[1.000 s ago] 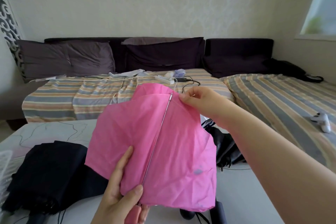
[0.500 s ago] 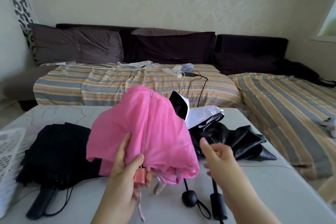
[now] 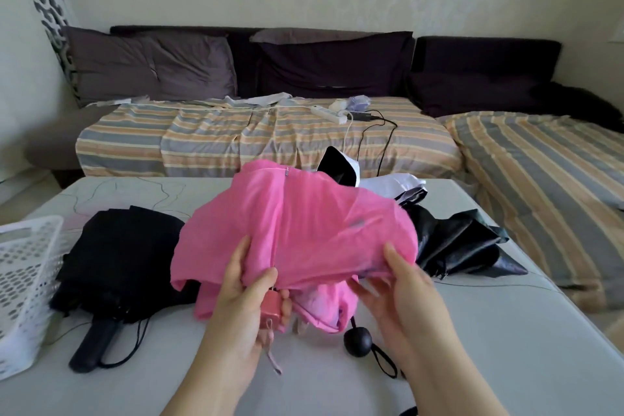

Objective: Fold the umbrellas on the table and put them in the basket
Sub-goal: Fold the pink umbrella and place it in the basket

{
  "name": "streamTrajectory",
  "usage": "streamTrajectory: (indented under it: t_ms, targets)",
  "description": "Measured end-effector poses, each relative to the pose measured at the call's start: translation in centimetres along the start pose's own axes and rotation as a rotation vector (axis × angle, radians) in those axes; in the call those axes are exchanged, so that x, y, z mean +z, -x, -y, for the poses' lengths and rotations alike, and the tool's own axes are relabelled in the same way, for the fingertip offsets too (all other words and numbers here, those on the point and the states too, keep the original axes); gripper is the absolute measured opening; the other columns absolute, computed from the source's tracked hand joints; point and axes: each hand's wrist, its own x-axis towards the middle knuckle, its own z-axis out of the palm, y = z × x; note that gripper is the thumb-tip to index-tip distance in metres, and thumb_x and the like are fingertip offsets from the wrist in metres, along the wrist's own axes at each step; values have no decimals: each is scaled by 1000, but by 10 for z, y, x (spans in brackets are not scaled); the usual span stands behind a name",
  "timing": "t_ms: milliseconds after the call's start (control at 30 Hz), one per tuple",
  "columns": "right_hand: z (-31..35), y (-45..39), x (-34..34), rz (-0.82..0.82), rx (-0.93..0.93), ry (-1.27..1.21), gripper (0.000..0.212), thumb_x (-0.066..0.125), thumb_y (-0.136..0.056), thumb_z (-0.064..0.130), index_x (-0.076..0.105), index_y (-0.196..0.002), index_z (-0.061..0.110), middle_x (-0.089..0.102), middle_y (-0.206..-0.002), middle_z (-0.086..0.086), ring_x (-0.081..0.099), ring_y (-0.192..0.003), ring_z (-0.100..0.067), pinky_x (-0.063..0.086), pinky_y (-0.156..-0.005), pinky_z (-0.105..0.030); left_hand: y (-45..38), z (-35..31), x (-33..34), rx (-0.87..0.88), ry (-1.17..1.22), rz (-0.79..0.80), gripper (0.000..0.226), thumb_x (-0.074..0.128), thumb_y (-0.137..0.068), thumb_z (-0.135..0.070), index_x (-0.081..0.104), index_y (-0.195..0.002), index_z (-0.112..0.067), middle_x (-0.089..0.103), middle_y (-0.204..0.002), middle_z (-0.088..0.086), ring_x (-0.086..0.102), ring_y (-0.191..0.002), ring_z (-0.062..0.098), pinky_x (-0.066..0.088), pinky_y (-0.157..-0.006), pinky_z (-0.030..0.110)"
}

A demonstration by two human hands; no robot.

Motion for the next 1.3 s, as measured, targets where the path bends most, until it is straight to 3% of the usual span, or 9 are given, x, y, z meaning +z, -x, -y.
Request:
streamTrajectory:
  t_ms: [200,300,367,467,667,867,1133,1233,1300]
  targets:
    - [5,34,42,380,-256,564,47,42,-85,57,65,-115,29,65,-113,13,57,-107,1,40,-100,-30,12,11,17,-131,-39,109,47,47,-87,-30,47,-119,5,49,-47,10,45,-31,17,35,-31,22]
    - [-12,30,51,623,-351,806,59,19,-78,85,49,-123,61,47,-139,27,31,-140,-5,23,-117,-34,16,12,26,-48,-184,119,25,34,-102,-16,47,-81,-11,51,-41,-4,46,-31,4,38,-33,18]
    - [-15,27,48,700,-239,885,67,15,-76,85,44,-129,59,53,-137,19,38,-134,3,25,-108,-13,25,9,25,-6,-295,139,31,35,-101,-12,45,-73,-18,50,-35,-9,44,-29,-2,36,-33,11]
    - [-12,22,36,707,-162,851,77,22,-73,84,55,-128,43,66,-122,9,54,-118,5,38,-104,-24,27,4,30,-44,-285,121,25,41,-99,-13,47,-75,-12,49,-37,-3,44,-29,7,34,-31,16]
    - [0,23,21,164,-562,670,11,53,-95,30,63,-99,30,67,-93,12,61,-81,-3,43,-72,-11,15,8,30,-177,30,-25,15,44,-98,-17,46,-86,-8,57,-51,15,46,-34,19,32,-39,21]
    - [-23,3,16,80,-82,1005,81,65,-75,60,35,-143,27,54,-132,-3,53,-122,-20,39,-105,-35,19,20,28,-65,-351,28,20,50,-95,-26,54,-114,-28,67,-74,12,58,-52,23,45,-50,40]
    - [-33,-11,16,-77,-243,618,53,72,-56,28,54,-105,21,69,-94,-2,69,-84,-22,57,-79,-45,28,12,37,-21,-463,128,38,46,-98,-26,29,-132,-34,64,-60,11,57,-43,23,42,-42,24]
    - [-27,-9,14,-153,-324,667,50,70,-69,14,46,-112,21,62,-91,5,63,-80,-17,53,-73,-31,37,15,32,163,-960,-36,87,43,-93,-46,-31,-139,-44,60,-59,-2,56,-42,7,37,-40,16]
    - [-19,-6,10,-175,-387,748,57,67,-77,11,39,-127,17,57,-91,10,56,-75,-6,43,-60,-12,45,25,29,441,-1262,4,78,29,-90,-52,-31,-139,-47,57,-61,-3,53,-48,10,35,-43,19]
